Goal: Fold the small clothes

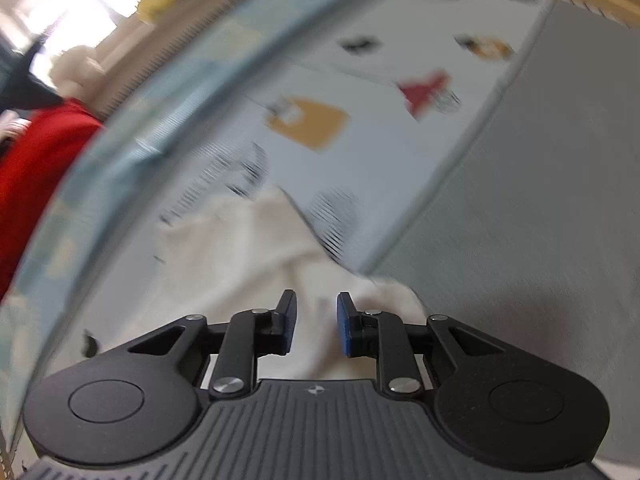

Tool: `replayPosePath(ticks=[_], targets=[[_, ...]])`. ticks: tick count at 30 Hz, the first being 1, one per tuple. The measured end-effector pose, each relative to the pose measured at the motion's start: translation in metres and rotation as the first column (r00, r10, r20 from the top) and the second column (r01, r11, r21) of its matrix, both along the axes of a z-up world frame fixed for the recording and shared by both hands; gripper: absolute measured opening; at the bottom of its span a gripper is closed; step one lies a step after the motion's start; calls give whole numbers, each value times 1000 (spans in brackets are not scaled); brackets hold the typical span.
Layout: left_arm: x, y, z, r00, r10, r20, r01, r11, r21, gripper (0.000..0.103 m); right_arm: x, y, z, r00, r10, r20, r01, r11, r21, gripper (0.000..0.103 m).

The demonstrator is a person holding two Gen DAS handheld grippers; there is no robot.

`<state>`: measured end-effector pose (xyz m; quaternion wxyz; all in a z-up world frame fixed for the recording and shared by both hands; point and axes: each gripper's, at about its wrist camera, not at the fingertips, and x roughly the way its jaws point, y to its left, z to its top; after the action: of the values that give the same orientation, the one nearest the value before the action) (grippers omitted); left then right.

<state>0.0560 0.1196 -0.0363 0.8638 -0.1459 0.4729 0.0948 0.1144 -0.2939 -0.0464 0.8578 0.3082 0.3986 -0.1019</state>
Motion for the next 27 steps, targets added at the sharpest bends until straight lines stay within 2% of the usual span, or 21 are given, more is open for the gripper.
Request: replayPosePath(ticks=[1,3,5,6,7,8,10,11,13,14,15,18,20,22,24,25,27], targets=[[1,2,-8,1000,12,-27,-12,1000,1,12,3,-2,-3,1000,15,6,-15,999,30,24],[3,6,-25,993,42,-109,-41,999,19,11,11,-8,-22,998,34,-56,-28,995,96,24],[2,10,-24,992,58,-108,-59,998,-6,11,15,-18,-48,983,24,-184,1,991,135,23],[2,11,-19,993,65,-97,-67,998,-16,12,12,-25,-55,975,-5,-224,37,989,142,19],[1,11,-10,995,66,-70,-68,997,-26,15,8,-30,-57,975,-26,-223,63,985,162,10],[0,10,-5,997,63,-48,-64,998,-28,17,8,-32,-53,977,-33,-211,71,982,174,10],[-1,9,1,998,54,-15,-54,998,-27,19,9,-29,-37,989,-17,-147,35,992,121,15],[-1,8,-2,998,51,-23,-52,998,-21,21,8,-27,-30,994,-9,-108,19,995,96,20],[1,9,-18,993,57,-104,-55,998,16,21,11,-25,-20,998,18,-54,-15,998,59,25],[0,12,-26,988,67,-136,-64,998,28,23,13,-25,-20,998,29,-53,-26,998,54,25],[-1,16,-29,988,69,-135,-68,998,10,23,13,-26,-22,997,26,-68,-22,998,56,25],[-6,20,-16,992,76,-104,-78,997,-20,23,12,-38,-32,994,-18,-105,31,992,125,27],[-8,19,-8,995,58,-77,-61,998,-28,24,12,-41,-31,996,-24,-89,36,990,135,28],[-9,17,-6,997,43,-66,-45,998,-33,25,15,-35,-19,999,3,-36,1,995,102,28],[-7,15,-11,997,23,-77,-25,999,-24,27,13,-25,-4,998,60,32,-62,996,71,13],[-6,15,-16,995,14,-98,-15,1000,-14,27,12,-22,2,995,85,56,-88,995,51,0],[-9,17,-24,994,2,-111,-4,1000,-15,27,10,-20,13,989,113,91,-115,993,19,0]])
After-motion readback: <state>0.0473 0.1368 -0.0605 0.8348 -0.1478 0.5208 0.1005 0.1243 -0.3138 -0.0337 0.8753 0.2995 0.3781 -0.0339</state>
